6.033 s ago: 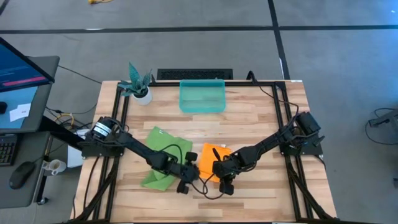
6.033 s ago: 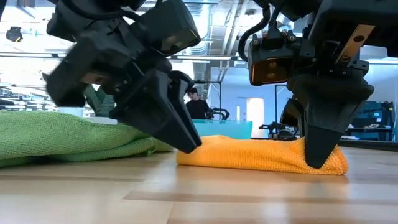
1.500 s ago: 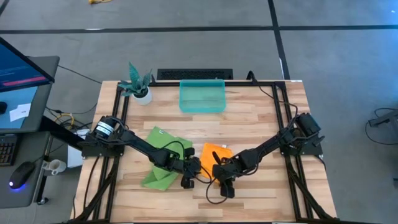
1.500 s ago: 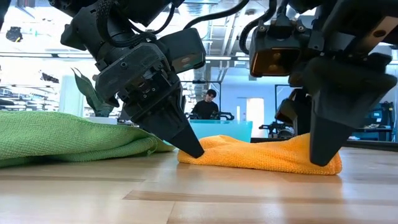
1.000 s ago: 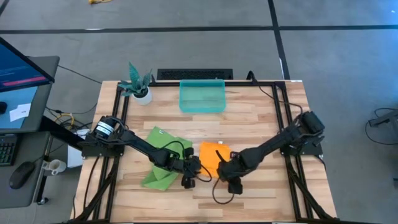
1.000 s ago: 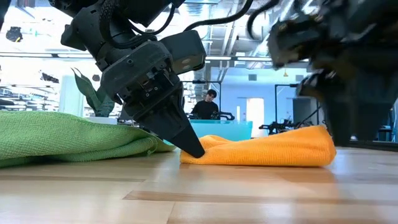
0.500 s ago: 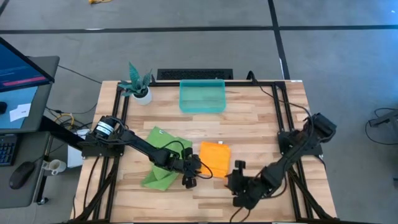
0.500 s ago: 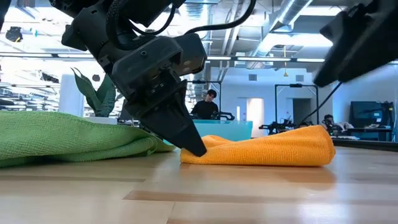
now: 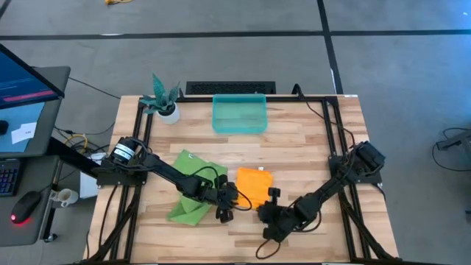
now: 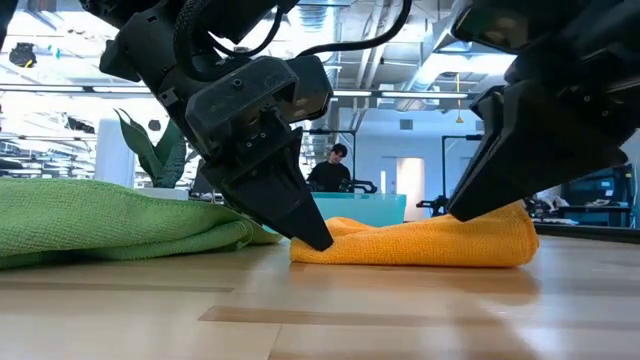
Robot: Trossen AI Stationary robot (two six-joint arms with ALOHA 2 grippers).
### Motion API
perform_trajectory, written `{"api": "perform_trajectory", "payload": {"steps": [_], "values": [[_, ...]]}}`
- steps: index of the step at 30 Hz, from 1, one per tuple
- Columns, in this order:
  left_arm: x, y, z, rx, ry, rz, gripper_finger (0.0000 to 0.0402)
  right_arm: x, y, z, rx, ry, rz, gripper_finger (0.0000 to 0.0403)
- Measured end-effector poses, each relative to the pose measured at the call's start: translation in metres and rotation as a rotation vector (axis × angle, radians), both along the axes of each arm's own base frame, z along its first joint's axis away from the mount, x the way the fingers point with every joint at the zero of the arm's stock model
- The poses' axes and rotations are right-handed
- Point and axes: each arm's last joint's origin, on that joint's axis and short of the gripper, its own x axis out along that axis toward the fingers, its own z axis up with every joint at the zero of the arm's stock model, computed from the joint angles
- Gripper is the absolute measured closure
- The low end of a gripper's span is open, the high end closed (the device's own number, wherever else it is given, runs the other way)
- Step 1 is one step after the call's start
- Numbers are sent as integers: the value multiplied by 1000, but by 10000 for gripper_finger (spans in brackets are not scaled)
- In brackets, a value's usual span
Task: Roll microfiber towels into tight, uniform cylinder then place into a basket
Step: Roll the orange microfiber cloth
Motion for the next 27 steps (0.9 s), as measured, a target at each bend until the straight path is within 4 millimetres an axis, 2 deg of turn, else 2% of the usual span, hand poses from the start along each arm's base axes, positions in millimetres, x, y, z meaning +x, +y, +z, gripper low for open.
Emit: {"api": "perform_trajectory", "payload": {"steps": [3, 8, 12, 15, 22, 27], "values": [[0, 0, 0, 0, 1, 0, 304, 0, 0, 0, 0, 2, -2, 393], [0, 0, 0, 0, 1, 0, 304, -2, -8, -3, 15, 42, -93, 375], [0, 0, 0, 0, 1, 1, 304, -5, -13, -5, 13, 75, -146, 387], [0, 0, 0, 0, 1, 1, 304, -7, -14, -6, 27, 109, -151, 397], [1, 0, 1, -5, -12, 1, 304, -8, -13, -6, 41, 129, -144, 385], [1, 0, 1, -6, -15, 1, 303, -8, -17, -7, 35, 159, -151, 397]]}}
